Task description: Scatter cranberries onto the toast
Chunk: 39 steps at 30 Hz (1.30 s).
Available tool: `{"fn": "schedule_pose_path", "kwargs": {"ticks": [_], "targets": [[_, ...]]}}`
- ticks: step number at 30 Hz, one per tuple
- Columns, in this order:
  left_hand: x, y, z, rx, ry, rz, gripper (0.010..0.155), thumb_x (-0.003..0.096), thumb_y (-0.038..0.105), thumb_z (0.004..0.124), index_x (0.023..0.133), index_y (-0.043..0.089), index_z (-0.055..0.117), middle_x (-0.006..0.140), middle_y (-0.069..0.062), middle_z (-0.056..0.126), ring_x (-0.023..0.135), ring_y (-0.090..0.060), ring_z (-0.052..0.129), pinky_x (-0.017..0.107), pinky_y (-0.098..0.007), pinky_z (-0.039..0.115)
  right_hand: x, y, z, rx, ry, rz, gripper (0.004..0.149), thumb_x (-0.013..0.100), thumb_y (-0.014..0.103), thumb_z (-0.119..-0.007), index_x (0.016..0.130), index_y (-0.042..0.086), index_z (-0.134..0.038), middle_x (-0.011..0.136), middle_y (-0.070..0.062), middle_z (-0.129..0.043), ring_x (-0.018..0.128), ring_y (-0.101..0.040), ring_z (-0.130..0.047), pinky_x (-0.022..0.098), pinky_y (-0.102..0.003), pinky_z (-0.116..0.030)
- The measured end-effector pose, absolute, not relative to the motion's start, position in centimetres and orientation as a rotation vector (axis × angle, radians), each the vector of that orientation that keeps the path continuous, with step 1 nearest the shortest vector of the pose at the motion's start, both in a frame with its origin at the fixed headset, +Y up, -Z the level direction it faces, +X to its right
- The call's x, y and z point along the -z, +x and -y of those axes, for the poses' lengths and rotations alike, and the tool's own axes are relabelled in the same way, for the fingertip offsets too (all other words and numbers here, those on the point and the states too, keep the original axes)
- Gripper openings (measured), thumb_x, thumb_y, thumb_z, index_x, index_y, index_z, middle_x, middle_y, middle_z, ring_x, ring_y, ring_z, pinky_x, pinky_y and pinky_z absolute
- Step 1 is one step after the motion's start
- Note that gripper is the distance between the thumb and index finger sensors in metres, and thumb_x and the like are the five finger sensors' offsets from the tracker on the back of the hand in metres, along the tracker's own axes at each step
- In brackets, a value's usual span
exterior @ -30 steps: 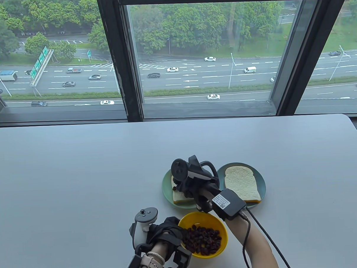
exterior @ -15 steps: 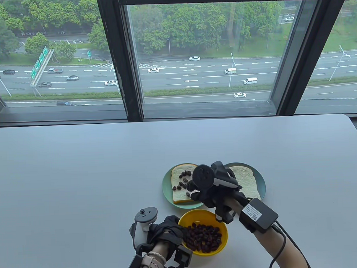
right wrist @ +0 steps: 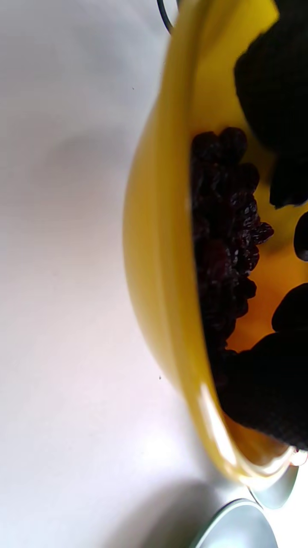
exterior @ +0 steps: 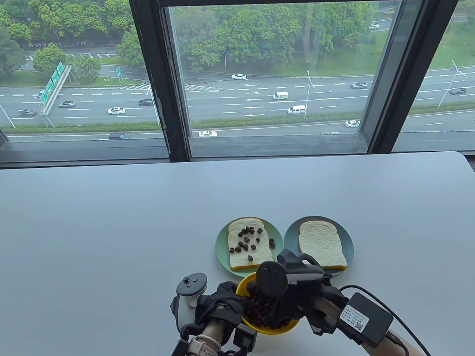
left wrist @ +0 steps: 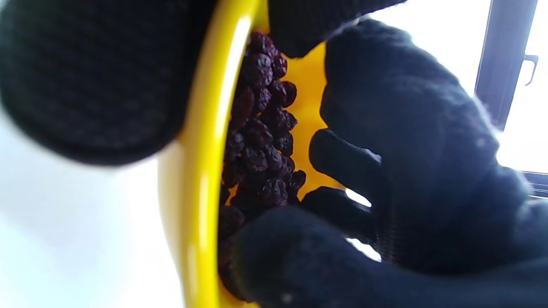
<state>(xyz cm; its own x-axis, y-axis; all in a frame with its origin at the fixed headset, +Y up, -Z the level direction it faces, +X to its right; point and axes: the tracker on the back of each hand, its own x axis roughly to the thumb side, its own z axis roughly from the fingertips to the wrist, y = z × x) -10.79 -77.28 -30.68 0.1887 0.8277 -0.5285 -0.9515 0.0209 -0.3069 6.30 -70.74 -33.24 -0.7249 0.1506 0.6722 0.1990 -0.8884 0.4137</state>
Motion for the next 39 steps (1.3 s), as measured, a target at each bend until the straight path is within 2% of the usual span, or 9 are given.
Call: {"fn": "schedule_pose_path", "kwargs": {"ticks": [1, 4, 9, 10, 13, 19, 23, 32, 39], "targets": [[30.7, -10.7, 77.4, -1.418, -0.687, -0.225, 0.057, 0.0422, 0.017, 0.077, 0.093, 0.011, 0.05, 0.061, -0.022, 0.068, 0.033, -0.041, 0.08, 0.008, -0.036, 0.098, 33.0, 6.1, 70.8, 2.761, -1.155, 0.711, 0.084, 0.03, 0.058, -0.076, 0.099, 0.037, -0.032, 0.103, -0.014, -0.039, 0.088, -0.043, -0.063, 0.056, -0.039, -0.078], [30.5, -10.6, 77.7, -1.468, -0.686, -0.246, 0.057, 0.042, 0.016, 0.076, 0.092, 0.011, 0.05, 0.061, -0.022, 0.068, 0.033, -0.041, 0.08, 0.007, -0.037, 0.098, 32.4, 5.5, 70.8, 2.652, -1.145, 0.51, 0.085, 0.029, 0.056, -0.077, 0.098, 0.036, -0.03, 0.103, -0.01, -0.041, 0.087, -0.038, -0.068, 0.055, -0.035, -0.08], [30.5, -10.6, 77.4, -1.484, -0.671, -0.225, 0.057, 0.0418, 0.016, 0.076, 0.092, 0.011, 0.05, 0.061, -0.023, 0.067, 0.033, -0.042, 0.079, 0.007, -0.038, 0.098, 31.7, 4.5, 71.0, 2.64, -1.15, 0.422, 0.078, 0.03, 0.044, -0.081, 0.095, 0.028, -0.042, 0.098, -0.011, -0.052, 0.083, -0.035, -0.073, 0.051, -0.035, -0.083], [30.4, -10.6, 77.6, -1.506, -0.68, -0.23, 0.057, 0.0418, 0.016, 0.076, 0.092, 0.011, 0.05, 0.061, -0.023, 0.067, 0.033, -0.042, 0.079, 0.007, -0.038, 0.098, 31.5, 4.2, 71.0, 2.648, -1.143, 0.347, 0.075, 0.029, 0.041, -0.082, 0.094, 0.028, -0.046, 0.096, -0.01, -0.055, 0.081, -0.034, -0.076, 0.048, -0.035, -0.086], [30.3, -10.6, 77.7, -1.527, -0.688, -0.235, 0.057, 0.0423, 0.016, 0.076, 0.093, 0.011, 0.049, 0.061, -0.023, 0.066, 0.033, -0.043, 0.078, 0.008, -0.038, 0.098, 31.3, 3.8, 71.2, 2.626, -1.133, 0.185, 0.06, 0.03, 0.031, -0.083, 0.085, 0.029, -0.06, 0.091, -0.008, -0.064, 0.071, -0.027, -0.085, 0.039, -0.024, -0.092], [30.4, -10.7, 77.6, -1.478, -0.685, -0.261, 0.057, 0.0424, 0.017, 0.075, 0.093, 0.011, 0.049, 0.061, -0.022, 0.067, 0.033, -0.041, 0.079, 0.007, -0.036, 0.098, 30.5, 3.8, 70.8, 2.611, -1.167, 0.021, 0.039, 0.027, 0.029, -0.089, 0.063, 0.038, -0.076, 0.079, 0.003, -0.076, 0.059, -0.021, -0.09, 0.029, -0.022, -0.095], [30.5, -10.9, 77.7, -1.451, -0.703, -0.262, 0.056, 0.0429, 0.017, 0.075, 0.093, 0.012, 0.05, 0.062, -0.022, 0.068, 0.034, -0.041, 0.08, 0.008, -0.036, 0.098, 29.8, 4.0, 70.6, 2.576, -1.211, -0.086, 0.038, 0.025, 0.027, -0.092, 0.059, 0.038, -0.079, 0.072, 0.005, -0.081, 0.053, -0.018, -0.092, 0.025, -0.021, -0.096], [30.5, -11.3, 77.8, -1.376, -0.696, -0.289, 0.056, 0.0431, 0.018, 0.075, 0.093, 0.012, 0.05, 0.062, -0.021, 0.068, 0.034, -0.04, 0.08, 0.009, -0.035, 0.098, 29.4, 5.0, 69.3, 2.663, -1.274, -0.171, 0.037, 0.024, 0.029, -0.091, 0.058, 0.037, -0.08, 0.07, 0.006, -0.082, 0.051, -0.017, -0.093, 0.024, -0.019, -0.096], [30.5, -10.9, 77.7, -1.388, -0.708, -0.266, 0.057, 0.0429, 0.018, 0.075, 0.093, 0.012, 0.05, 0.062, -0.022, 0.068, 0.034, -0.04, 0.08, 0.008, -0.035, 0.098, 32.4, 5.8, 67.0, 2.927, -1.195, -0.02, 0.036, 0.024, 0.03, -0.091, 0.058, 0.037, -0.079, 0.07, 0.006, -0.082, 0.051, -0.017, -0.093, 0.024, -0.019, -0.096]]}}
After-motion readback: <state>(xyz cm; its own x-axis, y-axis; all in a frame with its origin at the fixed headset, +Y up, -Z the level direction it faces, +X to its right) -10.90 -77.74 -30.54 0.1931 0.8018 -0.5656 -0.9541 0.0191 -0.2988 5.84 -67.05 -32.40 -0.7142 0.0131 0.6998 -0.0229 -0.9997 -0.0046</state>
